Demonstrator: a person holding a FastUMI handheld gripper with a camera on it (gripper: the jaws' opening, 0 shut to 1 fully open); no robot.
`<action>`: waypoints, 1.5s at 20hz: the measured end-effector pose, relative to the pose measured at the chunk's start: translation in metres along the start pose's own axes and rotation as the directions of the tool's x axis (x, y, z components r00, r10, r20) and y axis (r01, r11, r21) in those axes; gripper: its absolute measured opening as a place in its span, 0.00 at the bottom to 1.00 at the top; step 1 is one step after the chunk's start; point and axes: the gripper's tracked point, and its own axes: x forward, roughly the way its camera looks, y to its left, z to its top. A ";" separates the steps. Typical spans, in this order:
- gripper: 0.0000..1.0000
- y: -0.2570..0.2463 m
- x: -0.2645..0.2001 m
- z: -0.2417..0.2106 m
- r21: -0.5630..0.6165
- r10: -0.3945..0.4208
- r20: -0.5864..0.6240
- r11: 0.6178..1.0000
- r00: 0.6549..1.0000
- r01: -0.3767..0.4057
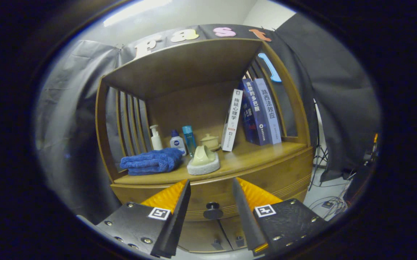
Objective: Pull open the drawer, take out the items inside it, and place them on the countertop above the cabinet.
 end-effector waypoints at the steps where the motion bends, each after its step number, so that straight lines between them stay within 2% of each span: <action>1: 0.70 0.000 -0.004 0.008 -0.015 -0.004 0.009 1.000 1.000 0.004; 12: 0.70 0.002 -0.071 0.134 -0.167 -0.088 0.174 0.979 0.981 0.118; 15: 0.70 0.011 -0.091 0.158 -0.178 -0.069 0.200 0.978 0.977 0.105; 18: 0.70 0.018 -0.113 0.174 -0.195 -0.045 0.215 0.977 0.976 0.088; 22: 0.70 0.017 -0.142 0.187 -0.197 -0.058 0.231 0.975 0.971 0.105; 25: 0.70 0.023 -0.159 0.188 -0.173 -0.035 0.234 0.982 0.972 0.077; 30: 0.70 0.006 -0.174 0.181 -0.151 -0.072 0.219 0.983 0.973 0.107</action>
